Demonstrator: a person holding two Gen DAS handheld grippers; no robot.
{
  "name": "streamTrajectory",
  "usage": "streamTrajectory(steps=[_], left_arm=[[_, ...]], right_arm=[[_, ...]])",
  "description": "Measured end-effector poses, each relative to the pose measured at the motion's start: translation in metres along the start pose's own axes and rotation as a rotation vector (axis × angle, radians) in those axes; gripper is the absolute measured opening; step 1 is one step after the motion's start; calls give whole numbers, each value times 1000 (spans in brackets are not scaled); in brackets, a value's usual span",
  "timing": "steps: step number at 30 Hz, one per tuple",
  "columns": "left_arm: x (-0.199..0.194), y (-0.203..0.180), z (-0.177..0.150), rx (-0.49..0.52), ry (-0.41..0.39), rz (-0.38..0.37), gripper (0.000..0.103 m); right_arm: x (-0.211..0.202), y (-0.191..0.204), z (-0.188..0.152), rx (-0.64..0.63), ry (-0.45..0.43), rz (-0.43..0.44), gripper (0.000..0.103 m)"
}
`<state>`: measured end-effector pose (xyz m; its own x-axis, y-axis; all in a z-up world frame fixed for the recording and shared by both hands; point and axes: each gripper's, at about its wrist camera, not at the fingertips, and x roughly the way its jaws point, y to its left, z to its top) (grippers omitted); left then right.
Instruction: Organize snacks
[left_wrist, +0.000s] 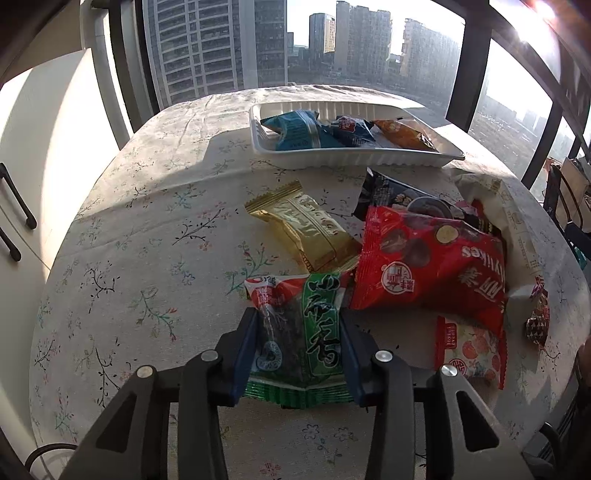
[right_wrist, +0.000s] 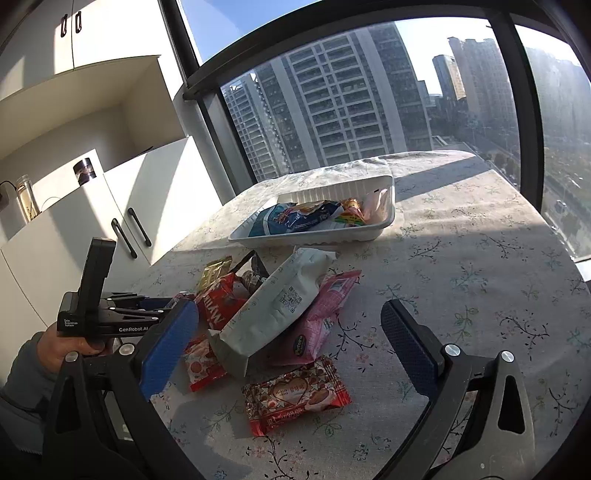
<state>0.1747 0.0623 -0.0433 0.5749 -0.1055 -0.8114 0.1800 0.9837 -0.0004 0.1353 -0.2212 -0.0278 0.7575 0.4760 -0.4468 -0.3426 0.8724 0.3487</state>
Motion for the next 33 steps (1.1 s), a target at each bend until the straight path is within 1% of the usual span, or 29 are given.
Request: streamTrajectory(steps=[2, 3, 8, 10, 13, 16, 17, 18, 19, 21, 28, 33], left_arm=[[-1, 3, 0, -4, -2, -7, 37], [-2, 5, 0, -8, -3, -10, 31], [-5, 10, -3, -18, -9, -23, 29], [-7, 12, -3, -24, -18, -29, 26], [-9, 16, -5, -40, -28, -43, 26], [-11, 19, -6, -54, -35, -56, 24], [-12, 20, -7, -60, -39, -60, 24], [-13, 22, -7, -66, -43, -64, 24], [-14, 23, -7, -71, -46, -68, 24], [-16, 25, -7, -80, -53, -75, 24], [-19, 32, -9, -101, -71, -103, 24], [-17, 32, -10, -102, -69, -125, 24]], right_arm=[[1, 1, 0, 2, 4, 2, 101], [2, 2, 0, 2, 7, 2, 100], [6, 5, 1, 6, 20, 9, 100], [10, 8, 2, 5, 33, 10, 98], [16, 14, 4, -2, 52, 15, 92], [25, 21, 5, -12, 82, 9, 83], [29, 23, 6, -15, 95, 5, 75], [33, 25, 6, -18, 111, -1, 70], [38, 27, 7, -19, 130, -9, 63], [48, 29, 8, -17, 164, -27, 58], [75, 32, 13, -11, 256, -71, 58], [91, 33, 12, -13, 305, -81, 58]])
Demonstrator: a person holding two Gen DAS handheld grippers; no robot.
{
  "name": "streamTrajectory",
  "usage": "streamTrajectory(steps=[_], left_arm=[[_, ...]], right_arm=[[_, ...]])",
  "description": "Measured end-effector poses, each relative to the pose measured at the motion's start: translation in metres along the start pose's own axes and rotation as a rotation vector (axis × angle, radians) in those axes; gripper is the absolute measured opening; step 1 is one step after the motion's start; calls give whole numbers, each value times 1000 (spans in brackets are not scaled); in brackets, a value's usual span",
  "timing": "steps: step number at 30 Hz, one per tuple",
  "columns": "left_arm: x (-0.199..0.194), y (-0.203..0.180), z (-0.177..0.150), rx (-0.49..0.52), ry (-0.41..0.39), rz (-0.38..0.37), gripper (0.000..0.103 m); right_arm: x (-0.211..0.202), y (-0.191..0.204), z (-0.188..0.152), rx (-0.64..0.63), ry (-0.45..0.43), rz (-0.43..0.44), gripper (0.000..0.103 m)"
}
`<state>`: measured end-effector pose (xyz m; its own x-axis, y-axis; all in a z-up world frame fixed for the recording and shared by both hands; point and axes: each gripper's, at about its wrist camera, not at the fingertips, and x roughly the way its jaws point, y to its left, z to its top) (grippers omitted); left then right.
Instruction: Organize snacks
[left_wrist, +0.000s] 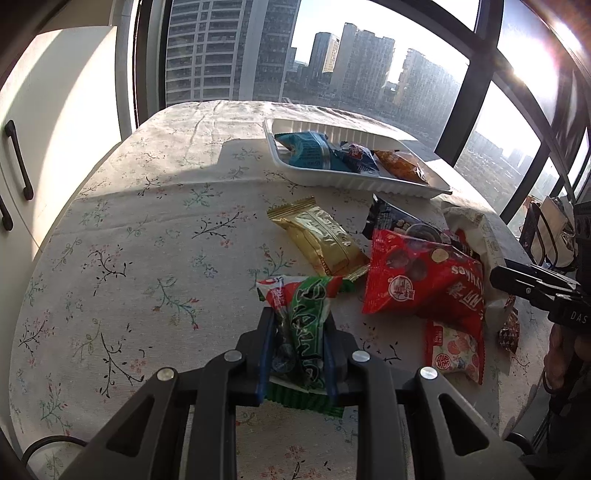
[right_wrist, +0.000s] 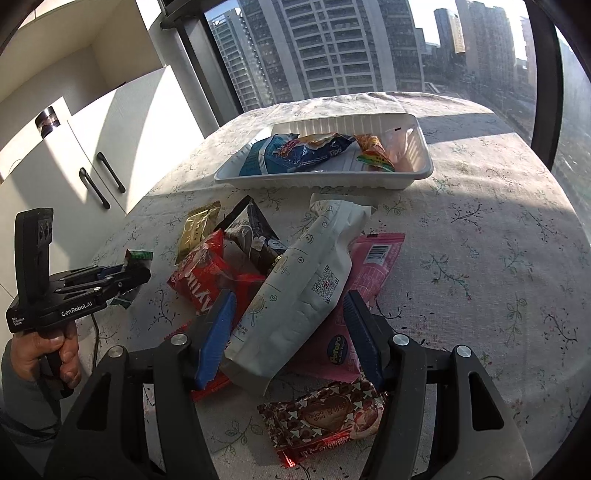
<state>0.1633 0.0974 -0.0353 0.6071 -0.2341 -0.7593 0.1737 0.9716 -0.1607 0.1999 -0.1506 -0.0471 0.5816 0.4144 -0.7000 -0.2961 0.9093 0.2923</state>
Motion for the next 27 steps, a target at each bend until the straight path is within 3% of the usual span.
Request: streamTrajectory(steps=[5, 12, 16, 18, 27], left_arm=[[0, 0, -2, 0, 2, -13, 24], [1, 0, -1, 1, 3, -21, 24], [1, -1, -2, -1, 3, -23, 24], [1, -1, -2, -2, 2, -23, 24], [0, 1, -3, -10, -1, -26, 24]], right_arm=[[5, 0, 5, 5, 15, -1, 57], [12, 1, 10, -34, 58, -41, 40], [12, 2, 9, -53, 59, -48, 35], [11, 0, 8, -51, 58, -51, 21], [0, -9, 6, -9, 13, -10, 19]])
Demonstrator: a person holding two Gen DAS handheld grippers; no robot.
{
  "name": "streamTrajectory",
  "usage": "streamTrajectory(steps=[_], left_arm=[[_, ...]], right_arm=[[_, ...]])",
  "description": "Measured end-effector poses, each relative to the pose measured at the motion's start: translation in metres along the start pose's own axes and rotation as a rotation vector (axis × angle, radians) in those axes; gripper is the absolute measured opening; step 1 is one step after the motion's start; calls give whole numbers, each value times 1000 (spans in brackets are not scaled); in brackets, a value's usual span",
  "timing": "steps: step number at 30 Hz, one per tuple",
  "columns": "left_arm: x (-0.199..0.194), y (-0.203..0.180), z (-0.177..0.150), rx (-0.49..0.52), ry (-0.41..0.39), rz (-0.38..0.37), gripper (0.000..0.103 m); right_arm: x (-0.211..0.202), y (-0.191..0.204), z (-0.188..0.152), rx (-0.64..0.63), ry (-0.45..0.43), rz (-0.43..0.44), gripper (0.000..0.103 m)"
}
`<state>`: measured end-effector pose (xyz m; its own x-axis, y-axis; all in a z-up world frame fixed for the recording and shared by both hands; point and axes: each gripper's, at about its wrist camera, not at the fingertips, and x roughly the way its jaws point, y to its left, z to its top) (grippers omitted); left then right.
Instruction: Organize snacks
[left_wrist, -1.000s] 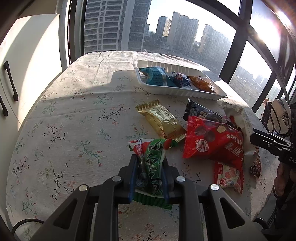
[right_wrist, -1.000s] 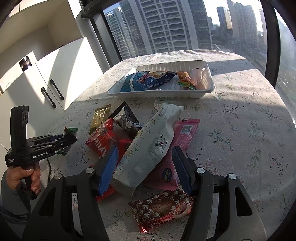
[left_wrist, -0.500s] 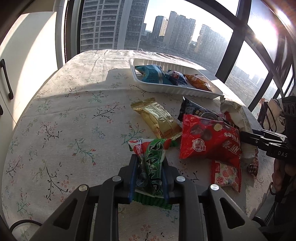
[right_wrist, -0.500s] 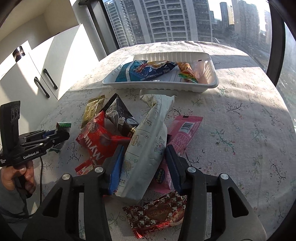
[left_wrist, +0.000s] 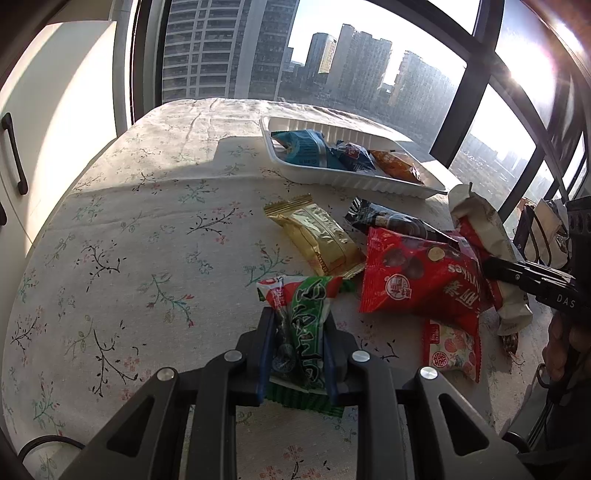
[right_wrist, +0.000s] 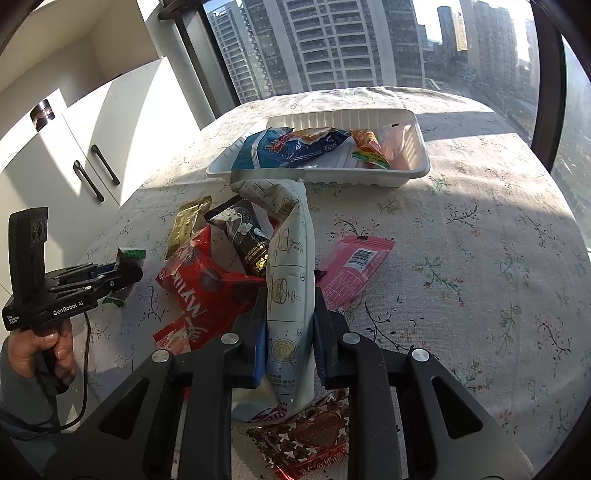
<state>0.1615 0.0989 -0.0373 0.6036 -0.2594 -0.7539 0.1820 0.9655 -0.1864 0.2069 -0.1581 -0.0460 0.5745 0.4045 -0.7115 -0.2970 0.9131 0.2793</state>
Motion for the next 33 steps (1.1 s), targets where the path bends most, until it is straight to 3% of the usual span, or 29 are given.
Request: streamTrajectory(steps=[9, 18, 27, 33], left_arm=[[-3, 2, 1, -14, -6, -19, 24], [-7, 5, 23, -16, -25, -35, 24], [-1, 4, 90, 21, -70, -41, 24], [25, -12, 155, 65, -67, -62, 24]], right_arm=[[-25, -20, 3, 71, -82, 67, 19], [-45, -68, 17, 186, -145, 38, 19], [-49, -107, 71, 205, -196, 14, 19], [-29, -108, 129, 160, -204, 65, 19]])
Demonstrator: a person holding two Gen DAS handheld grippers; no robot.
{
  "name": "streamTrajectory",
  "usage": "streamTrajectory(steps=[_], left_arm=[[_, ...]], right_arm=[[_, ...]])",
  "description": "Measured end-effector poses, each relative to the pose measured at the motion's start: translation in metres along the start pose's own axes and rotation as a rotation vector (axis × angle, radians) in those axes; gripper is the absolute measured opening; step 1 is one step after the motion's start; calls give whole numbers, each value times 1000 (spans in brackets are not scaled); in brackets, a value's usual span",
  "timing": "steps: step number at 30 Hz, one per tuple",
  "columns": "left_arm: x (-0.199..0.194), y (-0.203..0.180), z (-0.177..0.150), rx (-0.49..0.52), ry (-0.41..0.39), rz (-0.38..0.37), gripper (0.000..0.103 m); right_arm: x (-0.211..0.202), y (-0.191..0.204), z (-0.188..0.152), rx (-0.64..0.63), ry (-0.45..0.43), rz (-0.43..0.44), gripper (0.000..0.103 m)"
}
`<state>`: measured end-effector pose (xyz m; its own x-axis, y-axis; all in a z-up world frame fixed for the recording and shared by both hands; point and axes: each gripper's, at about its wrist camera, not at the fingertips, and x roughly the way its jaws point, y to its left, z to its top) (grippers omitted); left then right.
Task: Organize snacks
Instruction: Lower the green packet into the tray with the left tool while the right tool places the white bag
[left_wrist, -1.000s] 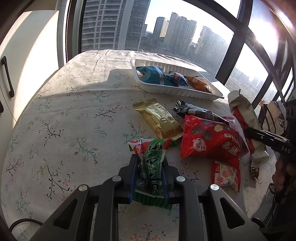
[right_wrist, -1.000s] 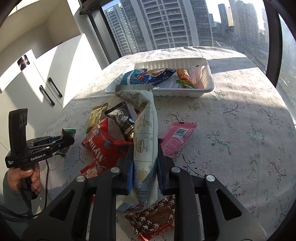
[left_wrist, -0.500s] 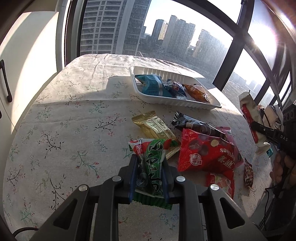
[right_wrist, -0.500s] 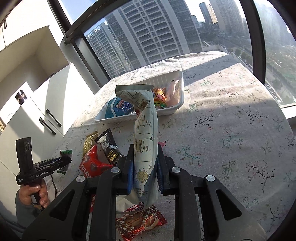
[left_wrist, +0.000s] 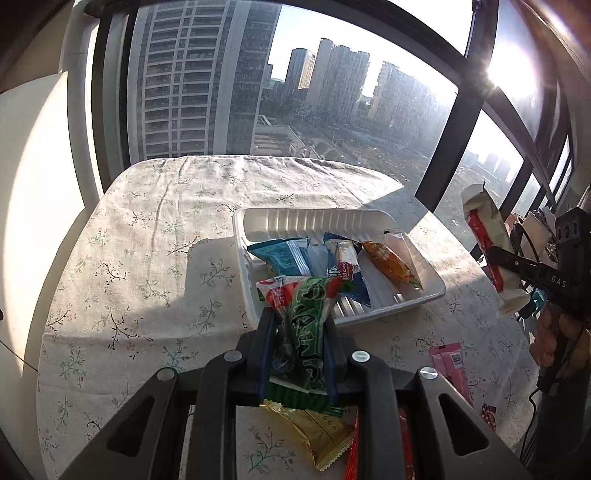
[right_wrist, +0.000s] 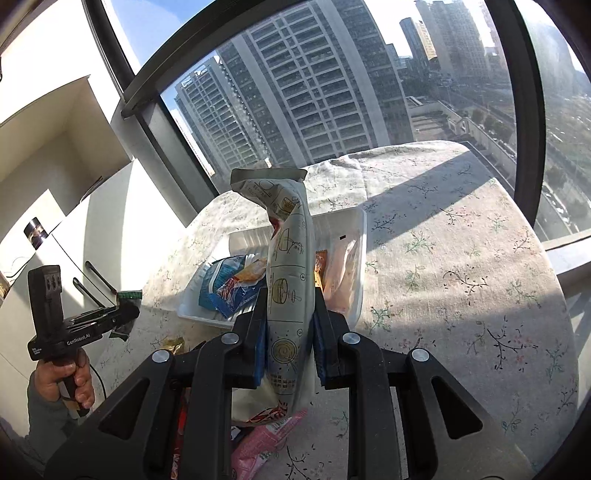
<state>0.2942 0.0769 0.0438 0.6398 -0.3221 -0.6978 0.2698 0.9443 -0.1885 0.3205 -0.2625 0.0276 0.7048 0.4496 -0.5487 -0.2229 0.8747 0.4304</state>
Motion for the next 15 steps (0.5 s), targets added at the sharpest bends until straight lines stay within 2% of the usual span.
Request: streamTrajectory(steps=[7, 15], left_arm=[[61, -20, 56, 52, 57, -6, 24], [128, -29, 74, 91, 134, 26, 24]], right_arm=[[68, 20, 44, -27, 66, 63, 19], [138, 12, 48, 3, 166, 74, 19]])
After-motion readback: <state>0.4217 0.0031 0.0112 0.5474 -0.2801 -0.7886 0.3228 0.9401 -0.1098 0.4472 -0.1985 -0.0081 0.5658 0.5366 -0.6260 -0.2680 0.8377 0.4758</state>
